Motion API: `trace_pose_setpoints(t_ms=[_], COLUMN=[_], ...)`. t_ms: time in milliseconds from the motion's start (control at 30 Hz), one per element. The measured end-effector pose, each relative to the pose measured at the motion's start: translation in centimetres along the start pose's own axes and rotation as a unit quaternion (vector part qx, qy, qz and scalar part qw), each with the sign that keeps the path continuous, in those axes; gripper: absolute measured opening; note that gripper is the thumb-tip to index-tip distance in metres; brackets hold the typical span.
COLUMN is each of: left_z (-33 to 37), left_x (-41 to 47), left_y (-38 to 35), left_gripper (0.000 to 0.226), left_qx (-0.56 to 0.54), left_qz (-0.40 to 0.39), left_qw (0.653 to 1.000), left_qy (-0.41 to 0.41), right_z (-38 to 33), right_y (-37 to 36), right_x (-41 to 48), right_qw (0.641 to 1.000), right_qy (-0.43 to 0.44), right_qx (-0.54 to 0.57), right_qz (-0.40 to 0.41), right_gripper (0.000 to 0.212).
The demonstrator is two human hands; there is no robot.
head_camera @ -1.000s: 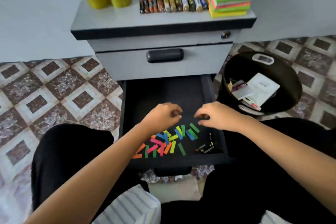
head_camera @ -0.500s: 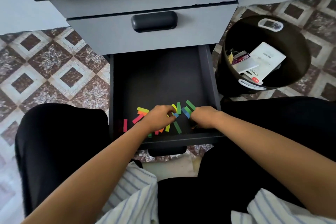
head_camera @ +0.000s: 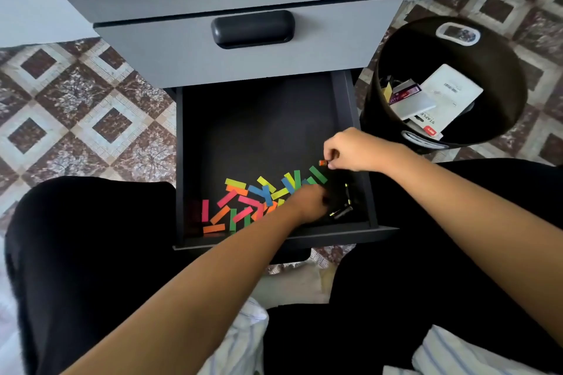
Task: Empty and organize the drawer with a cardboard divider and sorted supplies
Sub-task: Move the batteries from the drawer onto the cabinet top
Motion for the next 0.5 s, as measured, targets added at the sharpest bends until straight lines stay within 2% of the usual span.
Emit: trace_pose_setpoints(t_ms=[200,333,400,500], left_z=[1.5,1.0,0.4,-1.2], left_x=[1.1,1.5,1.4,0.6], left_y=[-1.3,-1.1,-0.4,1.5], left_gripper=[0.025,0.023,0.026,0.029], left_qx=[0.001,-0.023,-0.040,-0.059], left_qz=[-0.010,-0.017,-0.018,-0.003], left_qw=[1.000,0.999,0.998,0.997], left_qy=[0.019,0.038,0.045,0.049], right_z=[1.3,1.1,0.8,-0.2], right_y=[1.2,1.1,0.6,-0.5], right_x=[-0.1,-0.2,-0.2,-0.1], right_qw=[0.998,0.998,0.999,0.993], right_qy=[-0.014,-0.015,-0.008,0.026], right_qx=[0.052,0.055,0.028,-0.090], right_qz=[0.021,0.007,-0.023,-0.073], right_gripper=[0.004,0.010,0.017,0.019])
Point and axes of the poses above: each hand's wrist, its own x-axis towards the middle knuckle, its own y-axis out of the back of the hand, z = x × y, the point moved 2 cm from there along x, towards the middle knuckle, and after that the axes turned 5 degrees about z, right-handed, at the moved point
